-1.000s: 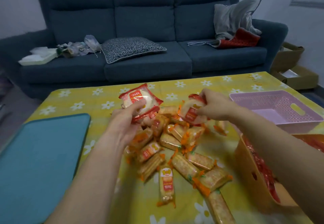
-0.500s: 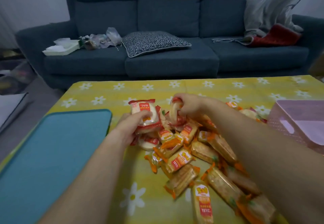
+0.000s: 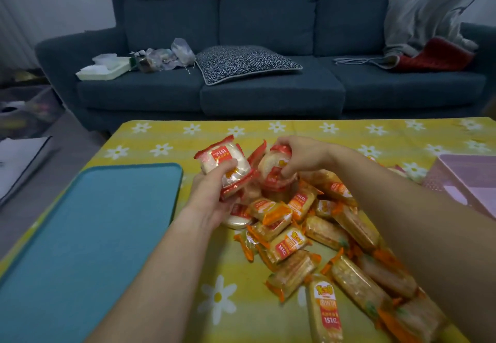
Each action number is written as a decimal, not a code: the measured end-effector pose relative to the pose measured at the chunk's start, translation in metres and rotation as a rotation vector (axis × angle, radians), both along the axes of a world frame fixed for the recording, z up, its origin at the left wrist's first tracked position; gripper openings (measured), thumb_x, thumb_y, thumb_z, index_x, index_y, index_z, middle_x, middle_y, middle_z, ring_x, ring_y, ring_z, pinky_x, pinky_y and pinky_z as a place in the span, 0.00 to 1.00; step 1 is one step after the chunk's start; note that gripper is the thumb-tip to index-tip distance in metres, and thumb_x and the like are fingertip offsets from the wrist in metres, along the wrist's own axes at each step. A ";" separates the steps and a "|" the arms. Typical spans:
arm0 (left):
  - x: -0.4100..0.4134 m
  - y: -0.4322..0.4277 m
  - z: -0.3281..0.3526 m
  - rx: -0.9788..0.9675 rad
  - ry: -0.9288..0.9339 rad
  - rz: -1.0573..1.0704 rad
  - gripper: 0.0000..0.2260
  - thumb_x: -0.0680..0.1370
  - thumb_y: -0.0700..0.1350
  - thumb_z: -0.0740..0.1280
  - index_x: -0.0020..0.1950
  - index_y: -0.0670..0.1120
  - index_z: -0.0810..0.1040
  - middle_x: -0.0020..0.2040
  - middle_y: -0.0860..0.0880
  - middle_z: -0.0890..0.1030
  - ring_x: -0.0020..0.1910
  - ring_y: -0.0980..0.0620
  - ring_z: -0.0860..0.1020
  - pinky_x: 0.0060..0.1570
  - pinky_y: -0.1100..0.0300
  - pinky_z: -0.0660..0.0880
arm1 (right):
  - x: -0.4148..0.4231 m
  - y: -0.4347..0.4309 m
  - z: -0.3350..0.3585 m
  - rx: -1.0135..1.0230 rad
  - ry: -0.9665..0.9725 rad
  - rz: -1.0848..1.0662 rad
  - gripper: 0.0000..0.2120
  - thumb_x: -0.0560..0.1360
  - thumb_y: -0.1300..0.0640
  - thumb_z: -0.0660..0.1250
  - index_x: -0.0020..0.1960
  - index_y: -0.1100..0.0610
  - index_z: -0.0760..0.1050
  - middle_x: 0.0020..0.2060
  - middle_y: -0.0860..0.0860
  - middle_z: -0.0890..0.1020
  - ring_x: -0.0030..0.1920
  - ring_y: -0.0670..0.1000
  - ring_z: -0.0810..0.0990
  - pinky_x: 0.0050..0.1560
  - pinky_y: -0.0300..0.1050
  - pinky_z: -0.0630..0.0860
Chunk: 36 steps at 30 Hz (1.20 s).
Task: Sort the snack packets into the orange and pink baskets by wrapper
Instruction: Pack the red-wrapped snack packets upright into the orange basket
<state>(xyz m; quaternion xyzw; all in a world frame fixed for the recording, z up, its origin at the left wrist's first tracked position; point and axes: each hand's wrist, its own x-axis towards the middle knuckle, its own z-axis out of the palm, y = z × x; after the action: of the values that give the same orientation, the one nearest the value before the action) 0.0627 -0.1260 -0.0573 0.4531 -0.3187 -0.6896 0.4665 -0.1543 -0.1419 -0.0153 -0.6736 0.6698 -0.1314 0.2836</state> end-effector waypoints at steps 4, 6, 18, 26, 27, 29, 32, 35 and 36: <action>-0.005 0.000 0.029 -0.092 0.115 0.005 0.14 0.74 0.44 0.74 0.58 0.42 0.82 0.51 0.42 0.85 0.49 0.45 0.83 0.48 0.53 0.78 | 0.003 0.018 0.012 -0.091 -0.565 -0.196 0.22 0.68 0.65 0.77 0.59 0.57 0.75 0.49 0.55 0.85 0.50 0.54 0.85 0.55 0.55 0.82; -0.017 0.010 0.048 -0.112 0.137 -0.030 0.11 0.75 0.44 0.73 0.55 0.43 0.83 0.52 0.41 0.85 0.47 0.46 0.83 0.48 0.53 0.76 | 0.005 0.031 0.020 -0.076 -0.800 -0.279 0.19 0.69 0.64 0.75 0.58 0.58 0.76 0.49 0.57 0.86 0.51 0.57 0.85 0.56 0.58 0.81; -0.151 0.139 0.109 -0.190 0.220 -0.273 0.12 0.76 0.50 0.69 0.56 0.47 0.83 0.53 0.43 0.85 0.48 0.49 0.83 0.49 0.57 0.76 | -0.055 0.211 0.073 -0.372 -1.328 -0.710 0.21 0.75 0.63 0.68 0.66 0.66 0.74 0.40 0.57 0.84 0.35 0.51 0.85 0.30 0.42 0.78; -0.278 0.276 0.098 -0.124 0.228 -0.799 0.21 0.74 0.51 0.73 0.64 0.44 0.82 0.56 0.42 0.85 0.54 0.43 0.84 0.55 0.49 0.80 | -0.177 0.389 0.068 -0.636 -1.281 -1.021 0.22 0.76 0.44 0.68 0.61 0.60 0.81 0.52 0.61 0.86 0.53 0.60 0.85 0.57 0.59 0.80; -0.289 0.289 0.093 -0.141 0.196 -0.819 0.20 0.74 0.51 0.74 0.64 0.44 0.81 0.56 0.42 0.85 0.55 0.42 0.84 0.57 0.47 0.80 | -0.186 0.403 0.062 -0.663 -1.228 -1.056 0.22 0.77 0.42 0.66 0.60 0.59 0.81 0.50 0.60 0.86 0.51 0.59 0.86 0.56 0.58 0.81; -0.304 0.301 0.081 -0.246 0.009 -0.793 0.18 0.73 0.50 0.76 0.60 0.45 0.82 0.52 0.45 0.87 0.51 0.46 0.85 0.54 0.52 0.81 | -0.200 0.419 0.046 -0.689 -1.099 -1.112 0.24 0.76 0.38 0.65 0.58 0.56 0.81 0.49 0.58 0.87 0.51 0.58 0.86 0.57 0.61 0.80; -0.310 0.296 0.062 -0.465 -0.333 -0.725 0.17 0.69 0.49 0.81 0.54 0.48 0.83 0.50 0.49 0.87 0.48 0.51 0.85 0.47 0.59 0.80 | -0.212 0.424 0.018 -0.634 -0.847 -1.148 0.25 0.76 0.35 0.63 0.60 0.53 0.78 0.51 0.54 0.86 0.49 0.55 0.86 0.49 0.53 0.83; -0.299 0.279 0.047 -0.732 -0.875 -0.834 0.26 0.60 0.61 0.81 0.53 0.57 0.77 0.57 0.50 0.82 0.56 0.47 0.79 0.58 0.51 0.77 | -0.215 0.422 -0.004 -0.398 -0.228 -0.998 0.22 0.79 0.34 0.55 0.55 0.51 0.77 0.47 0.48 0.82 0.46 0.51 0.81 0.44 0.44 0.74; -0.296 0.275 0.044 -0.796 -1.082 -0.899 0.34 0.57 0.66 0.79 0.59 0.58 0.75 0.61 0.50 0.78 0.60 0.46 0.75 0.62 0.49 0.74 | -0.217 0.420 -0.008 -0.318 -0.052 -0.969 0.22 0.79 0.34 0.54 0.49 0.50 0.76 0.44 0.49 0.81 0.46 0.54 0.80 0.44 0.47 0.72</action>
<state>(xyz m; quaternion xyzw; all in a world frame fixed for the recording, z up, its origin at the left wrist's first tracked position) -0.2335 0.1492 -0.0132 0.3525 -0.8737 -0.3312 0.0521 -0.3709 0.2778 -0.0230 -0.3169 0.8696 -0.3649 0.1007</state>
